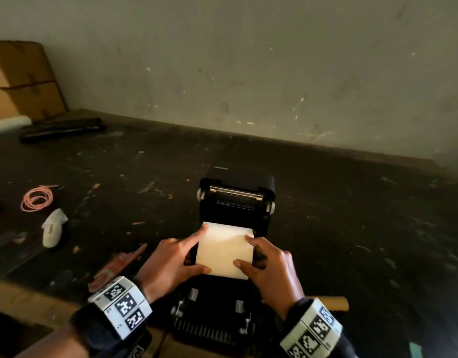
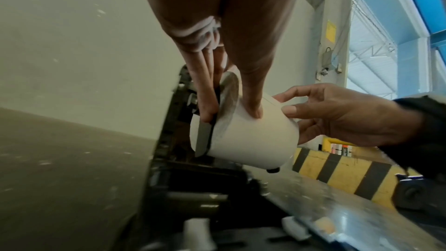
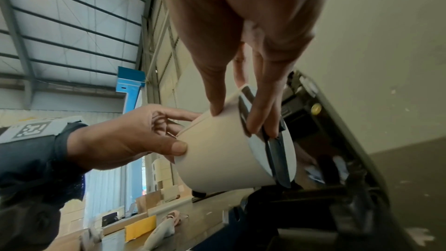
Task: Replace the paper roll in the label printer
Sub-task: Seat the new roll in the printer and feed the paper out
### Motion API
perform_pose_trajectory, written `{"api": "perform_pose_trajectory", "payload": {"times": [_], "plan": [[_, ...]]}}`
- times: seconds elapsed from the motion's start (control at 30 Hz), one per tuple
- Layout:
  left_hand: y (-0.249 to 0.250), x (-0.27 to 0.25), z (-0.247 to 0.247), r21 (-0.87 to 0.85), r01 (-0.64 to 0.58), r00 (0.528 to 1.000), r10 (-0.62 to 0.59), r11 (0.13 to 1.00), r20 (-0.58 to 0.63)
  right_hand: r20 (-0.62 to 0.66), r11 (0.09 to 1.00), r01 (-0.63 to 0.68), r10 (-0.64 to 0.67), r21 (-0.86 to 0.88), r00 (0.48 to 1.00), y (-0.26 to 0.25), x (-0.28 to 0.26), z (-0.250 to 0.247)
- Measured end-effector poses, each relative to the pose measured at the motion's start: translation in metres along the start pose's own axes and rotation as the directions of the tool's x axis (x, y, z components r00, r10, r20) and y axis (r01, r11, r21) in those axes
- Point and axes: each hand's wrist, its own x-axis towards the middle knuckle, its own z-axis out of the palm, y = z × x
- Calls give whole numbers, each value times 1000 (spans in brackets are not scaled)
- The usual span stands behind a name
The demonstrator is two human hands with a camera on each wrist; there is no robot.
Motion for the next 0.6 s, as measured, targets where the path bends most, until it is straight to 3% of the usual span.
{"api": "perform_pose_trajectory", "payload": {"times": [0.23, 0.6], "plan": [[-51, 26, 20, -212, -33, 994, 54, 977, 91, -49, 993, -90, 87, -72, 995, -10, 7, 29], [-62, 46, 47, -106, -24, 986, 41, 994, 162, -100, 975, -223, 222, 0, 970, 8, 1, 45]]}}
